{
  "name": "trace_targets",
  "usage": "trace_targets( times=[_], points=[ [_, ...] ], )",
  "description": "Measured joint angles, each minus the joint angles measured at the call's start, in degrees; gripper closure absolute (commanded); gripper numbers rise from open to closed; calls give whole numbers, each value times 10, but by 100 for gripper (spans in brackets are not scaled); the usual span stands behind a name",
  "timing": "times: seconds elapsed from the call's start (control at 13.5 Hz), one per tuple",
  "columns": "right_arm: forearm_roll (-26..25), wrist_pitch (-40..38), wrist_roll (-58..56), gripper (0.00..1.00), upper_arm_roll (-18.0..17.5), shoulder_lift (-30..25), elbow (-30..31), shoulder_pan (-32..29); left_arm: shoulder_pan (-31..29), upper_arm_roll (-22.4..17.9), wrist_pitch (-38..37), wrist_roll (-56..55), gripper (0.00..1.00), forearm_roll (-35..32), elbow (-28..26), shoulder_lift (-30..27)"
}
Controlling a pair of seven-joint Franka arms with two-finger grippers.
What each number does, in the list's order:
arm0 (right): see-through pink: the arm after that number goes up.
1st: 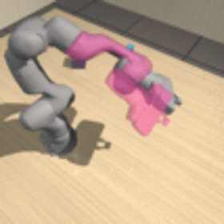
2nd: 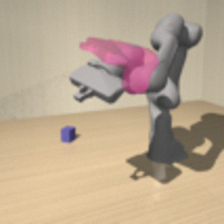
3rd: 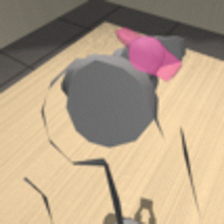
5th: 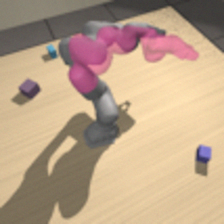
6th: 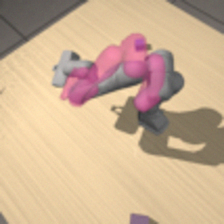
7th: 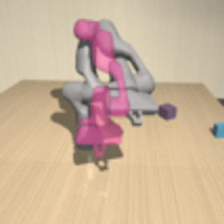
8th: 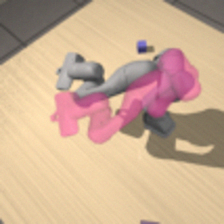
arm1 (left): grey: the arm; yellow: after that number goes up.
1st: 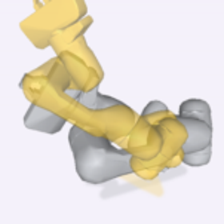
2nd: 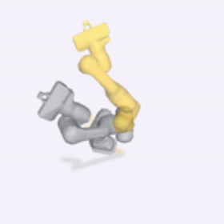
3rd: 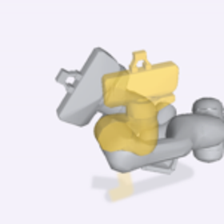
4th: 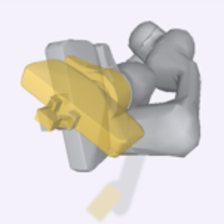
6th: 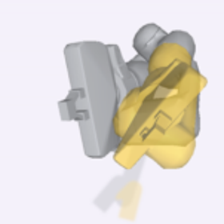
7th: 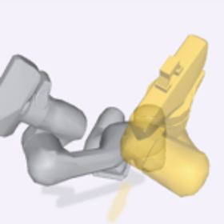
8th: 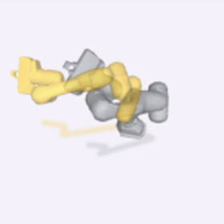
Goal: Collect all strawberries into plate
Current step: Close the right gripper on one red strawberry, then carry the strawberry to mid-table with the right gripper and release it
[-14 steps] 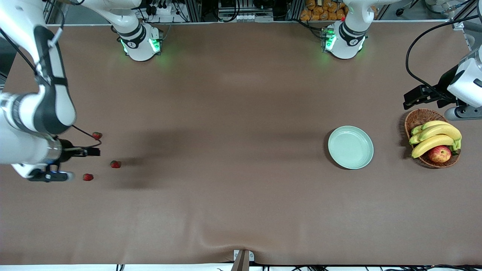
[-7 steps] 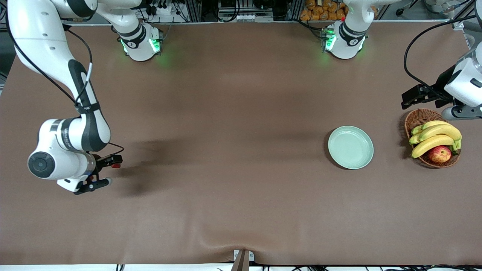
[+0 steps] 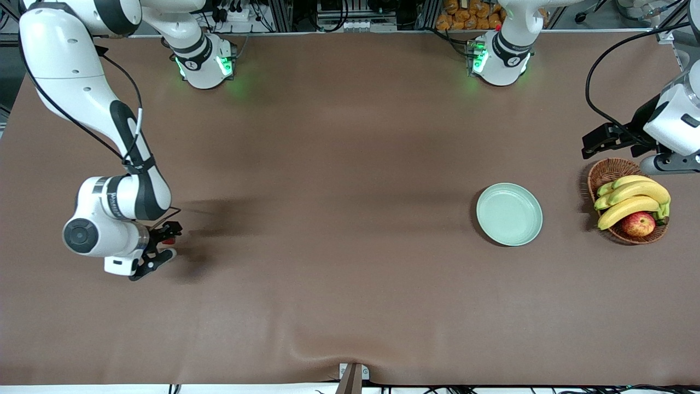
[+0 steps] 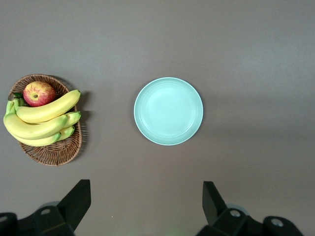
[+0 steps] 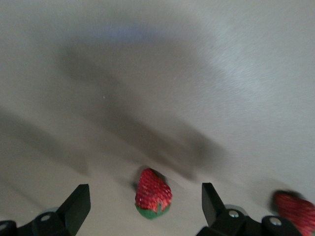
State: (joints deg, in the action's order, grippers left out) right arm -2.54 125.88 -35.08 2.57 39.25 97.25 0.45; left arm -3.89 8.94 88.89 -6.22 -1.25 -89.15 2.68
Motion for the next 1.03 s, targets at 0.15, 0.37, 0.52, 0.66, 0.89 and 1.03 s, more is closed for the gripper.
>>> trace_targets(
  times=[0.15, 0.37, 0.52, 0.66, 0.89, 1.03],
  points=[
    [-11, 6, -2, 0, 0, 0, 10, 0, 0, 0, 3, 0, 0, 0, 0, 1],
    [-16, 6, -3, 100, 1, 0, 11, 0, 1, 1, 6, 0, 0, 0, -1, 2],
    [-17, 6, -3, 100, 2, 0, 11, -1, 1, 1, 7, 0, 0, 0, -2, 3],
    [-18, 6, -3, 100, 2, 0, 11, -2, 1, 1, 7, 0, 0, 0, -3, 4],
    [-18, 7, -3, 100, 2, -1, 9, -5, 1, 4, 9, 0, 0, 0, -5, 4],
    [-17, 11, -3, 100, -3, -2, 0, -5, 1, 5, 11, 0, 0, 0, -7, 4]
  ],
)
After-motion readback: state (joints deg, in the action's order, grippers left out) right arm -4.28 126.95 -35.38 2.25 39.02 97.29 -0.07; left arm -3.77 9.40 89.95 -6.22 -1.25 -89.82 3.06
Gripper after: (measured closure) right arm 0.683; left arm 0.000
